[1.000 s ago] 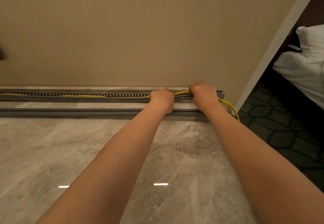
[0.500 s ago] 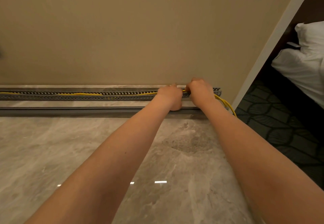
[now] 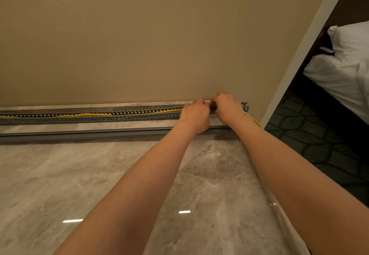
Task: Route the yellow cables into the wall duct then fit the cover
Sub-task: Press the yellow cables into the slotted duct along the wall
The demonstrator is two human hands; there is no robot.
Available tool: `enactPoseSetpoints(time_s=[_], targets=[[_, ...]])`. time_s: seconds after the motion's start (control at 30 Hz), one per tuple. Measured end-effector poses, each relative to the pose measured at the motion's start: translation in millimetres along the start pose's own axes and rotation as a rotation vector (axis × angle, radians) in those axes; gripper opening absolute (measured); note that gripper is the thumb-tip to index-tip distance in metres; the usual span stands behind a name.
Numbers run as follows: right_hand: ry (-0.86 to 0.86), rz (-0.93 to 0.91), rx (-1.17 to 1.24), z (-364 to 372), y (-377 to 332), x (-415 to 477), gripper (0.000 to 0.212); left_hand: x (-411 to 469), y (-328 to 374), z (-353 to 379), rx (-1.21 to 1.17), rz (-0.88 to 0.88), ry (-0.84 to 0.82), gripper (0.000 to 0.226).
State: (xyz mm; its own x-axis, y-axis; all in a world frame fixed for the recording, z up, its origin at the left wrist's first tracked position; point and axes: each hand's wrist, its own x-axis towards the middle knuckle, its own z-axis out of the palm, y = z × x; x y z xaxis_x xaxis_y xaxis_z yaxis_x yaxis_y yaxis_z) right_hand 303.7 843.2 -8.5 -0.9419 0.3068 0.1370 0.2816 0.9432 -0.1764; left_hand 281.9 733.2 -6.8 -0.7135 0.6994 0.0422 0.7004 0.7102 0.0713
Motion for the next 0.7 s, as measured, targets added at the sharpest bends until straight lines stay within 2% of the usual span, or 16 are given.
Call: enactPoseSetpoints(time_s=[0.17,0.3,0.4,0.53,0.63,0.7], targets=[[-0.012,0.012,0.003,3,2,0,0.033,7,4,-5,-0.019,-0.044,-0.048,0.036],[-0.072,-0.041,0.036,3,18,-11,0.049,12,10,-3,0.089,-0.060,-0.057,0.038],[0.043,-0.052,-0.067,9,30,-22,0.058,16,15,-6,0.126,-0.081,-0.053,0.034],[0.135,0.200,-0.084,7,50,-28,0.038,18,20,-3,0.214,-0.073,-0.063,0.032],[0.106,0.219,-0.110,9,56,-32,0.029,19,24,-1,0.249,-0.080,-0.067,0.033],[0.100,0.230,-0.058,13,55,-31,0.033,19,26,-2,0.260,-0.090,-0.056,0.034]])
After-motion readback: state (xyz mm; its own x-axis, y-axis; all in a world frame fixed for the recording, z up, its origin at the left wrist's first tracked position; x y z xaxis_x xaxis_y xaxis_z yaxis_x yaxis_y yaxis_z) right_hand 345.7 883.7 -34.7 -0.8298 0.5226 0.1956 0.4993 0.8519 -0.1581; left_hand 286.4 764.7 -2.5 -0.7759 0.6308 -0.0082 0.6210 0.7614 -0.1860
